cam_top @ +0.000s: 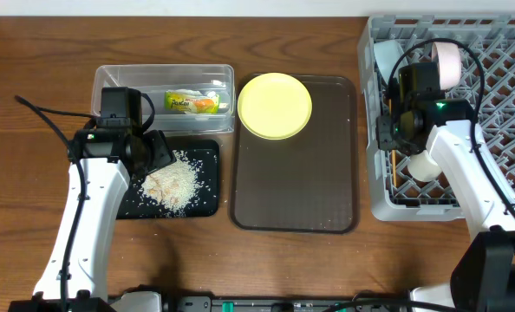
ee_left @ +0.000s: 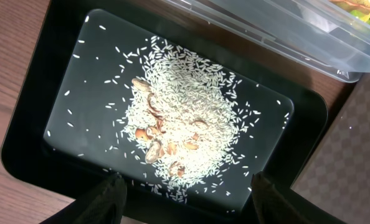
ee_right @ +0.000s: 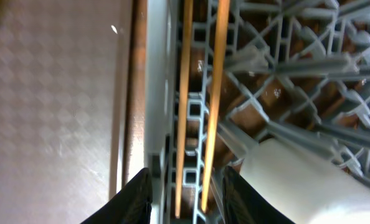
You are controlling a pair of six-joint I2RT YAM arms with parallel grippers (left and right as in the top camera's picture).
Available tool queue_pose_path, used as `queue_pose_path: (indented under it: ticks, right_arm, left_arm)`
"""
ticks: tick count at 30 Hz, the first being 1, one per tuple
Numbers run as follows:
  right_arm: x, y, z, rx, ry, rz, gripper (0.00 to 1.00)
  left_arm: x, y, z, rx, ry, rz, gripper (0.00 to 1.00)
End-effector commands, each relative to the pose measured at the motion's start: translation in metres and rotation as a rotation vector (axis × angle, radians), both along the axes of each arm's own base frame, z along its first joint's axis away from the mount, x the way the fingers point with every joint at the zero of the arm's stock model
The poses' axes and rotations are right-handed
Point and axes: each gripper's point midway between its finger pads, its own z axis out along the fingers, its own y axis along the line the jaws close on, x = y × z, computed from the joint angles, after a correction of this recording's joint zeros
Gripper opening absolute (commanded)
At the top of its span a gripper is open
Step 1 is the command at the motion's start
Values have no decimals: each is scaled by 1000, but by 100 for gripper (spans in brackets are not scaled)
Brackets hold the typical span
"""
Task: Sort waste into correct bins and load items into the dishwasher rack
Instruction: 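Carry the chopstick into the rack beside the first one and release, then move the right gripper to the yellow plate's edge and grasp it, then lift the yellow plate over to the dish rack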
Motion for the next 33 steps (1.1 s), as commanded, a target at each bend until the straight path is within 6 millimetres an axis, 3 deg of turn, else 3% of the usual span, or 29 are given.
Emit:
queue_pose_path:
  ticks: [1,4,7,11,15,25,33]
  right_arm:
    - [12,20,24,110,-90,46,34]
    - [26,54,49,259,-199,137,34]
    - [38,90,72,369,-301,241,41]
    - [46,119,75,380,-346,291,45]
    - [56,134,54,328,-333,264,45]
    - [80,154,-39,315,-223,55,44]
    - [82,158,-94,355,-134,-78,39]
  left_arm:
    - [-1,2,-1,2,4,15,68]
    - [-1,2,-1,2,4,15,68]
    - [-1,2,-1,2,4,15,68]
    - [-1,2,-1,2,4,15,68]
    - [-1,2,-1,2,4,15,68]
    - [-1,2,-1,2,4,15,68]
    - [-1,2,-1,2,4,15,68]
